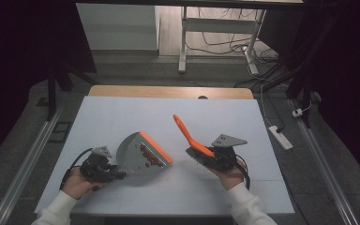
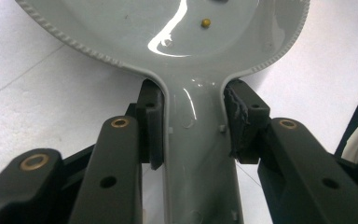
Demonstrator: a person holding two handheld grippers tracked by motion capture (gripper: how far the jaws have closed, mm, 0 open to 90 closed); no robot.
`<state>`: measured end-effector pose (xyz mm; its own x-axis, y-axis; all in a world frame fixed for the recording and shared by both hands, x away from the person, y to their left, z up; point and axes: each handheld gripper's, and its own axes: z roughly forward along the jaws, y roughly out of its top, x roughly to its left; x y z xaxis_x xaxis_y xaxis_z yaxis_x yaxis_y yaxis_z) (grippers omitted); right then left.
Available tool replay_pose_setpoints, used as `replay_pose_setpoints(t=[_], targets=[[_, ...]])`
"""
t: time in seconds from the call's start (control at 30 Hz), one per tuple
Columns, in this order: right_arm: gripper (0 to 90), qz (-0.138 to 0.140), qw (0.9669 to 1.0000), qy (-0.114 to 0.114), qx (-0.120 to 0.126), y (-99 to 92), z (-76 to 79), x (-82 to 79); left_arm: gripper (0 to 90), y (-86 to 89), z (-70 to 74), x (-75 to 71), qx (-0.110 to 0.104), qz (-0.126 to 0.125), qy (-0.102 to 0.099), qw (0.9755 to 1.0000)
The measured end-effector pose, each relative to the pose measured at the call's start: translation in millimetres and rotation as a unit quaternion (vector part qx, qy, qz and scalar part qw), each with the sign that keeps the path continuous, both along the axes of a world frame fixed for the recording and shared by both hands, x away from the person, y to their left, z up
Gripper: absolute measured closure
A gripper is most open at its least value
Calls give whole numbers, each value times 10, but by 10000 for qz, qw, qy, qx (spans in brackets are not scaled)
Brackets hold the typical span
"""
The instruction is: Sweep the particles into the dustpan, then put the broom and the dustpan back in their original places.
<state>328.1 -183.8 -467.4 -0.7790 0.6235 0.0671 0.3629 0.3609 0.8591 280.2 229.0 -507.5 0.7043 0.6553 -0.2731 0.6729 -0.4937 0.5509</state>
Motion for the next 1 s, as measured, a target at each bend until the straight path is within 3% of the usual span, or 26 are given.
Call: replay_pose_setpoints(t=[0.3,0.53,1.0], targets=[[699,-81,9999,73,-105,-109,-35,-7,623,-32,26,-88,-114,260,-89,9996],[699,-160,9995,122,-231,-236,-62,-49,623,45,38,-156,-157,592,-108,9981],[699,-224,9993,183,-255,-448,-88,-144,623,162,13,-241,-270,1255,-113,9917]])
